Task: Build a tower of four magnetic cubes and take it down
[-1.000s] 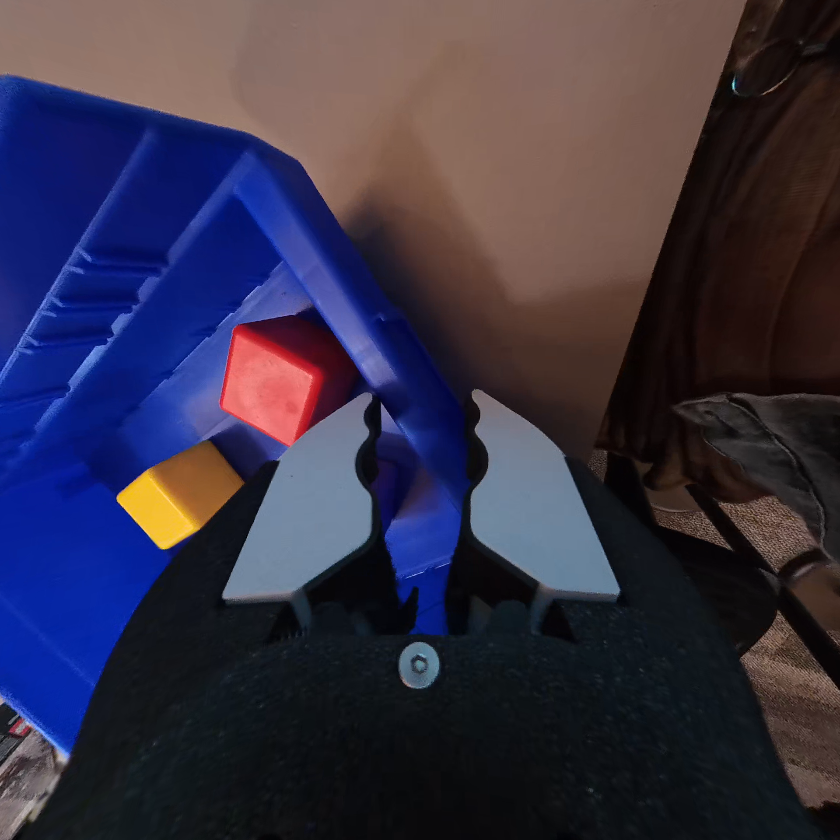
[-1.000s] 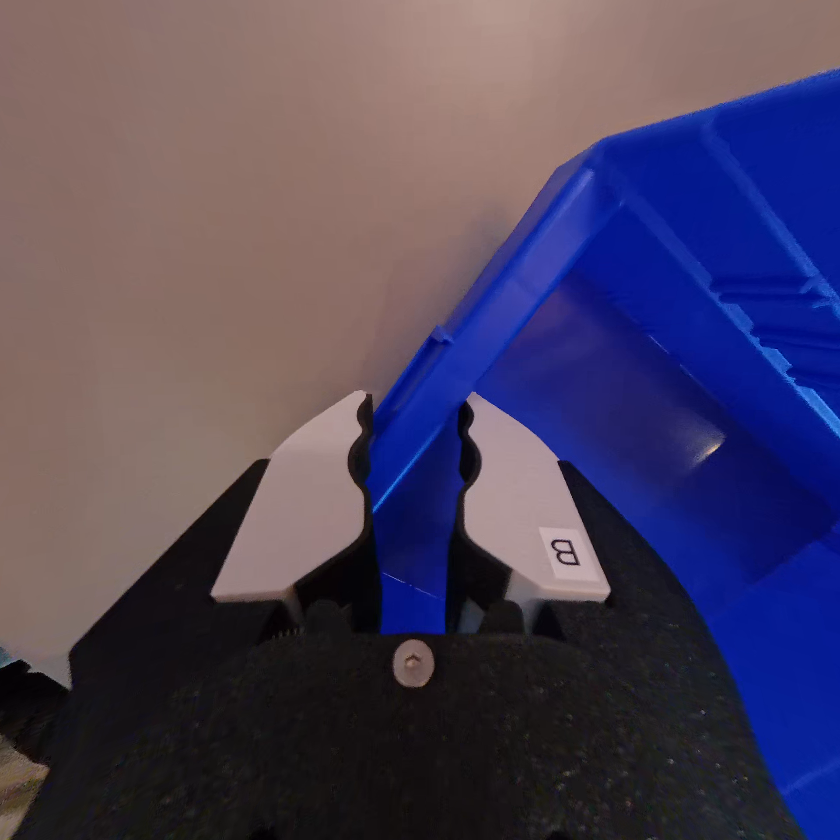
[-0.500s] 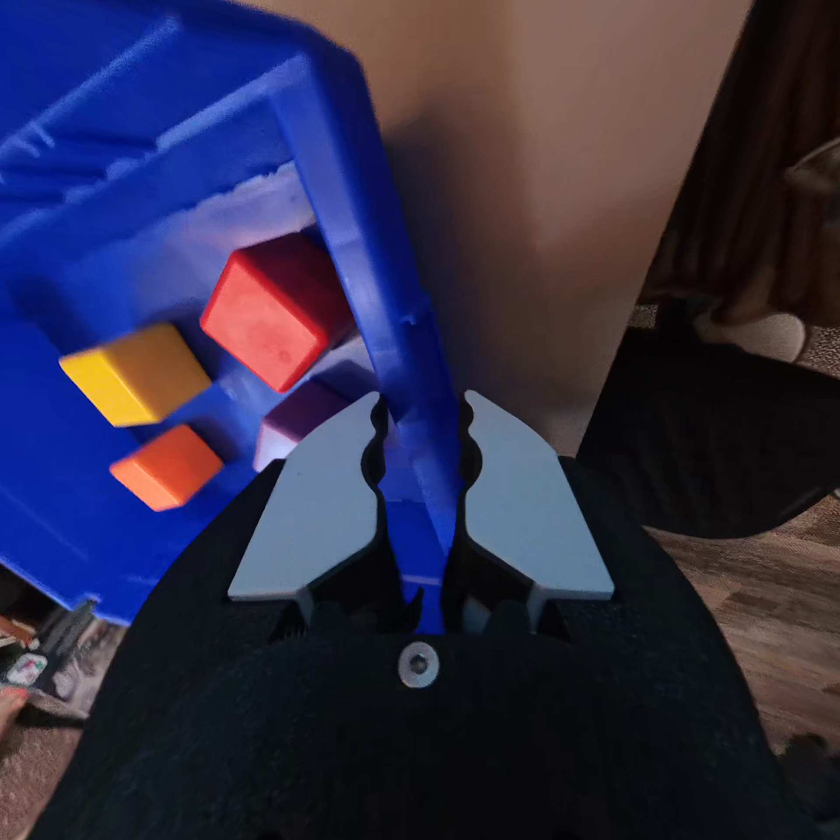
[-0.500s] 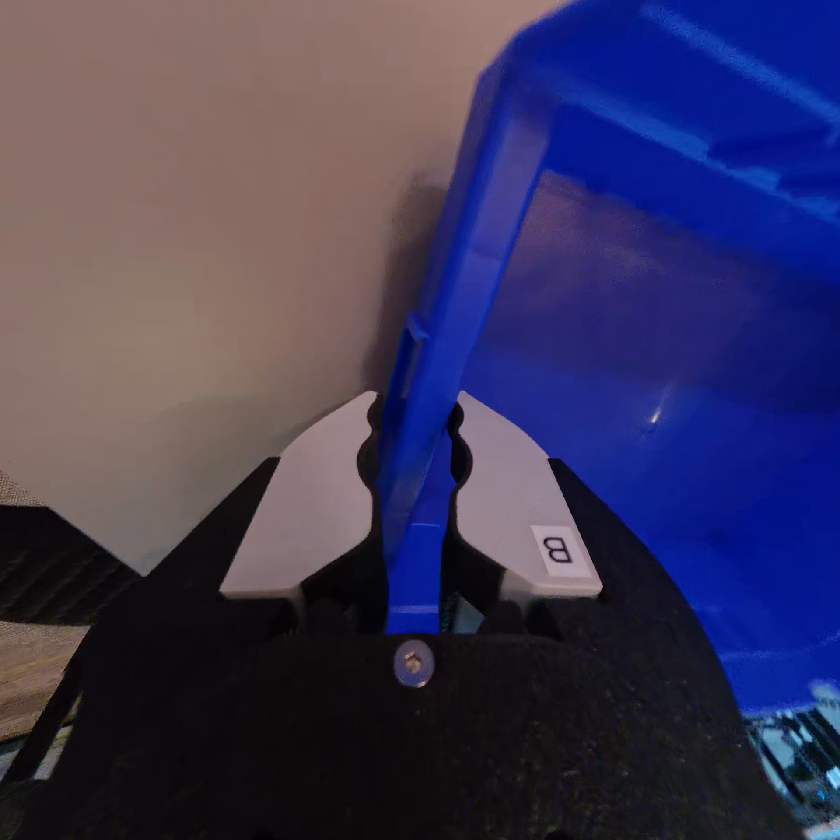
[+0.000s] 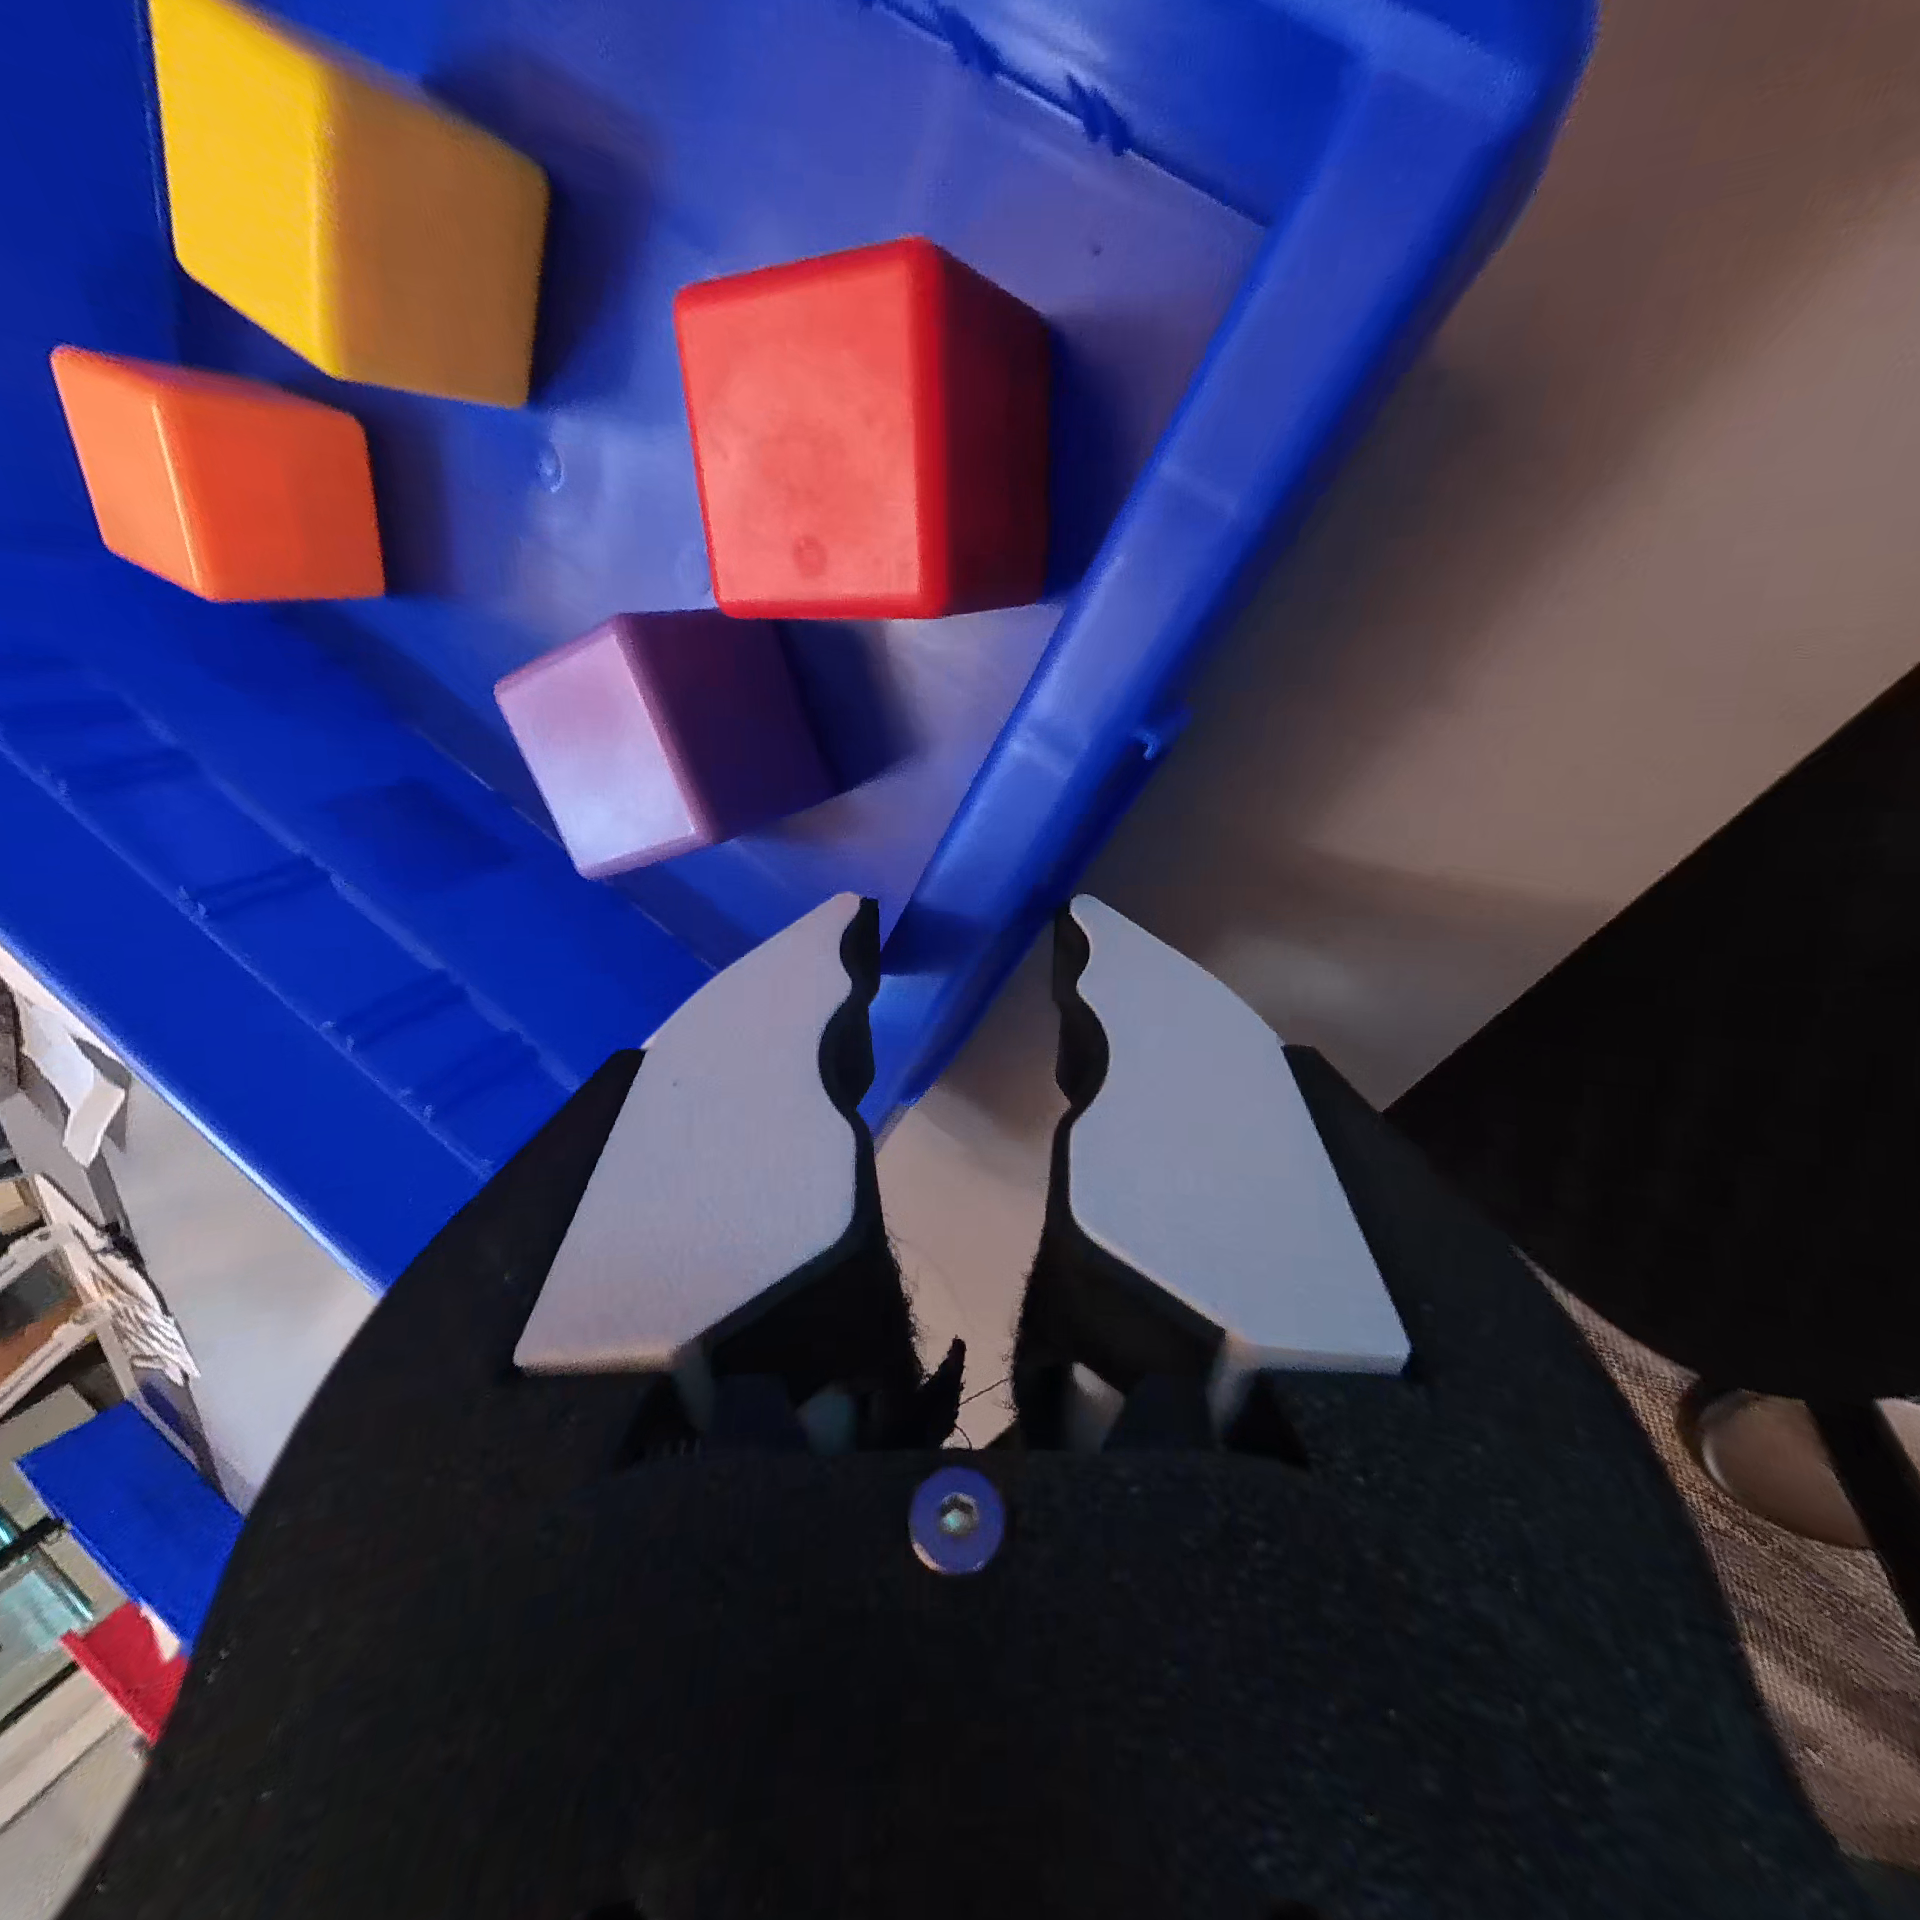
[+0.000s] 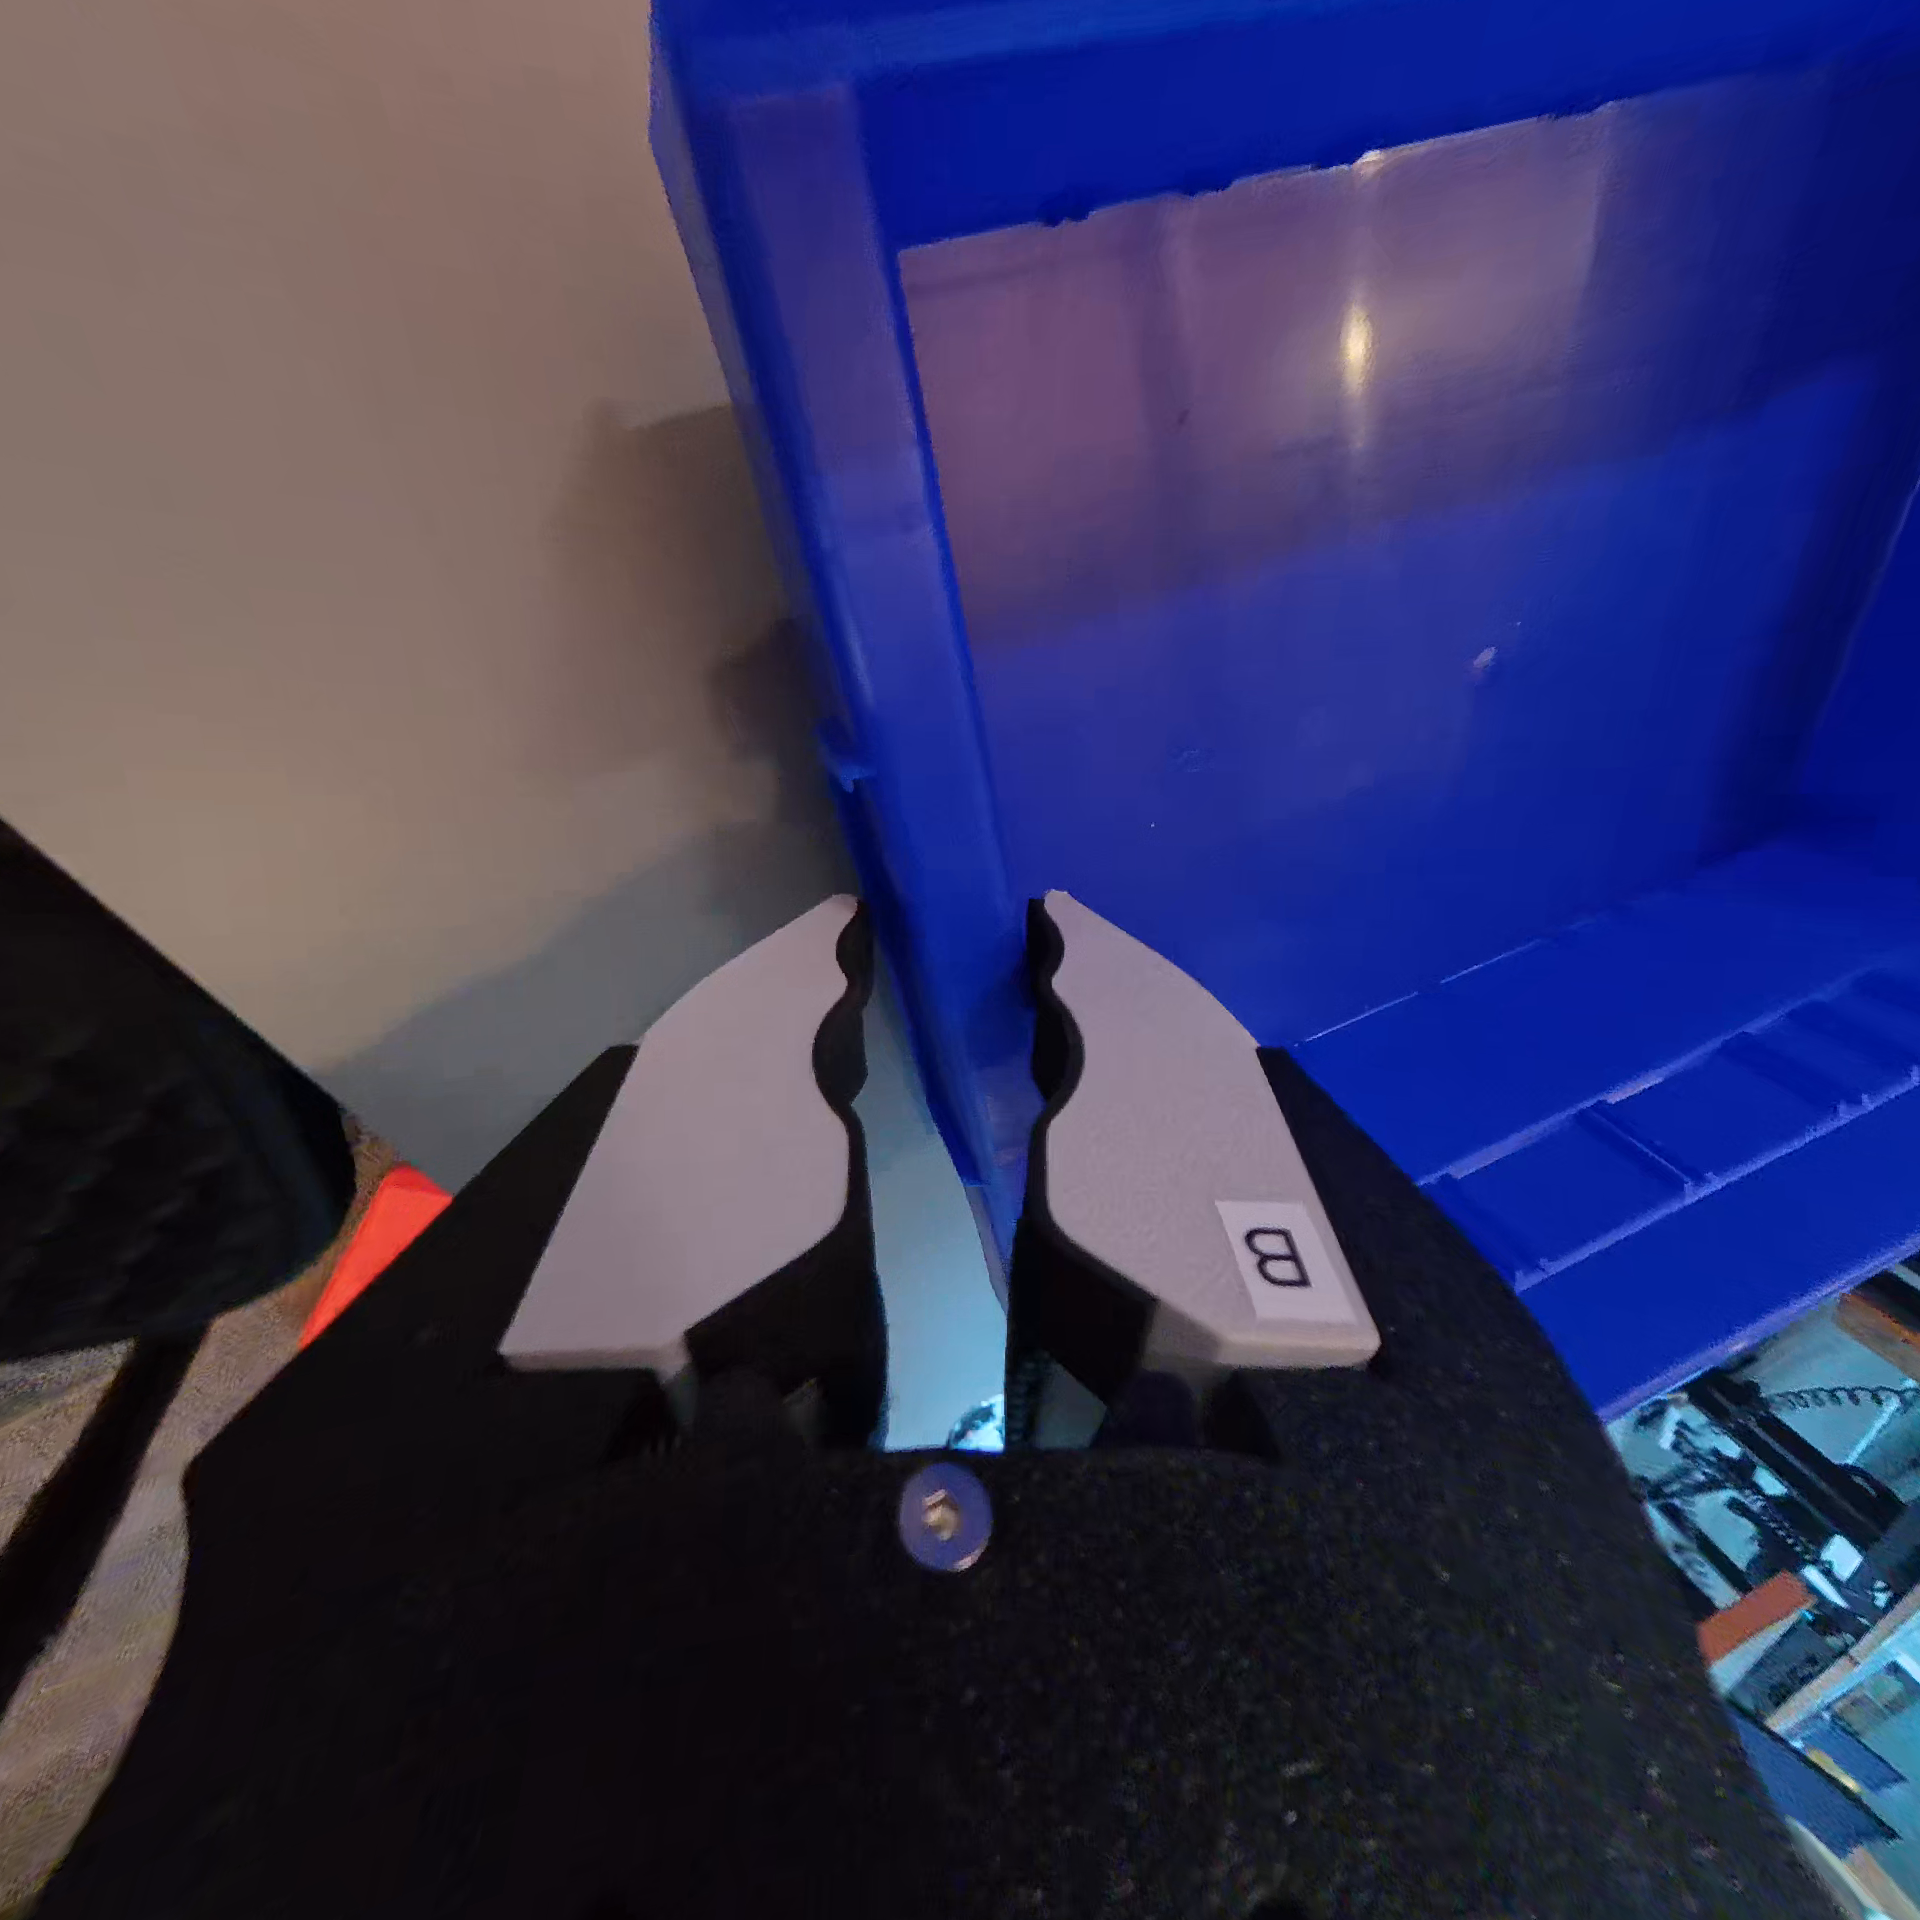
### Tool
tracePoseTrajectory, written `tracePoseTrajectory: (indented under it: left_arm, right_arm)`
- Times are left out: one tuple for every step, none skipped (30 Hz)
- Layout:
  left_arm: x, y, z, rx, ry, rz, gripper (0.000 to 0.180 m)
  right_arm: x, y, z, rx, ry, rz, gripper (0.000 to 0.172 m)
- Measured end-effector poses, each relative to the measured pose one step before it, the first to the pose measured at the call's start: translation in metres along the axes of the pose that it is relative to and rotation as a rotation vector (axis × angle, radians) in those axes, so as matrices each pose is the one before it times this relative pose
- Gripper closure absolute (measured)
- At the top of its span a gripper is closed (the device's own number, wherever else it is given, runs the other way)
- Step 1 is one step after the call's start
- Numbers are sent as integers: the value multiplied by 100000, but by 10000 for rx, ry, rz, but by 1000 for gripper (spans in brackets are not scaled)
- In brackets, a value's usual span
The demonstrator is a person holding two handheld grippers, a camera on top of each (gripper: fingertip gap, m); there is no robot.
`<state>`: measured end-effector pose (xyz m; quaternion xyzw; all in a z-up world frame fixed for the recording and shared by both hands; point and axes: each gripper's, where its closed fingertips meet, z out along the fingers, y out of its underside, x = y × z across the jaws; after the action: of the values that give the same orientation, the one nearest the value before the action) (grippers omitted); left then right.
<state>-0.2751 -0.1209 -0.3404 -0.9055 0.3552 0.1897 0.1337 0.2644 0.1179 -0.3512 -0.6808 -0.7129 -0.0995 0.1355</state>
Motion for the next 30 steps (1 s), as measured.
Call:
tracePoseTrajectory:
  left_arm:
    - [-143, 387, 6, -40, -24, -91, 149]
    - [-116, 341, 3, -35, -2, -86, 149]
    - [-101, 278, 0, -16, -1, -109, 148]
    - [-113, 244, 13, -10, -2, -146, 148]
    - [-102, 228, 18, 2, -22, -162, 147]
    - [-89, 166, 4, 41, -28, -169, 147]
    - [-62, 134, -1, 70, -25, -171, 146]
    - [-30, 156, -16, 36, -28, -148, 146]
    - [-20, 175, -32, -8, -24, -120, 146]
    - [-11, 162, -29, -25, -30, -138, 146]
    - [-17, 133, -25, -18, -34, -126, 146]
    - [-23, 126, -20, -12, -30, -148, 146]
    - [-40, 128, -10, 5, -40, -119, 146]
    - [-77, 158, -6, 38, -33, -45, 146]
    - [-141, 214, 26, 54, -25, -15, 146]
    - [-226, 353, 22, 19, -4, -41, 146]
    - [-282, 464, 31, -49, 17, -70, 146]
    - [-331, 534, 39, -82, 4, -4, 146]
    - [-332, 501, 58, -64, 2, 23, 146]
    - [-297, 436, 49, -38, 22, 20, 146]
    - [-281, 369, 52, -5, 13, 53, 146]
    - [-290, 337, 74, 0, -15, -18, 146]
    - [-265, 244, 80, 27, -20, -55, 146]
    - [-209, 183, 57, 55, -13, -24, 146]
    - [-198, 161, 60, 55, -20, -20, 146]
    - [-181, 131, 56, 52, -24, 5, 146]
    - [-146, 59, 56, 103, -20, 31, 146]
    - [-80, -15, 25, 136, 27, -33, 146]
    - [-68, 2, 20, 153, 9, 23, 146]
    - [-202, -10, 10, 212, -102, -37, 142]
  right_arm:
    - [-90, 676, -56, -78, 0, -112, 144]
    - [-82, 682, -55, -83, -12, -109, 144]
    - [-65, 680, -31, -82, 2, -125, 144]
    - [-36, 664, -19, -80, 25, -151, 144]
    - [-3, 628, 11, -51, 62, -205, 144]
    - [17, 550, 23, -8, 76, -182, 144]
    - [-24, 460, 10, 22, 52, -142, 144]
    - [-52, 408, -5, 15, 28, -139, 144]
    - [-58, 445, 1, -50, 13, -122, 144]
    - [-37, 472, 4, -118, 26, -132, 144]
    - [-6, 428, 31, -121, 58, -141, 144]
    - [16, 329, 38, -75, 59, -74, 144]
    - [19, 242, 35, -34, 35, -6, 144]
    - [-3, 159, 23, 2, 19, 28, 144]
    - [8, 73, 13, 37, 24, 22, 143]
    - [9, 13, 13, 47, 36, 0, 143]
    - [10, 5, 4, 22, 33, -3, 143]
    - [0, 20, 3, -6, 26, -6, 143]
    - [4, 7, 7, -21, 31, -17, 143]
    - [0, 21, 7, -32, 34, -14, 143]
    - [-15, 39, 3, -38, 29, -3, 143]
    - [-20, 31, -2, -32, 29, 9, 143]
    - [-7, 34, 8, -16, 33, 23, 143]
    - [-3, 15, 2, 7, 41, 29, 143]
    - [-4, 1, 10, 24, 49, 28, 143]
    - [6, -7, 10, 31, 47, 30, 143]
    - [4, -13, 15, 33, 35, 57, 143]
    - [-5, -24, 5, 42, 14, 119, 142]
    - [6, -6, -3, 66, 8, 176, 142]
    - [66, -24, -38, 134, 52, 214, 141]
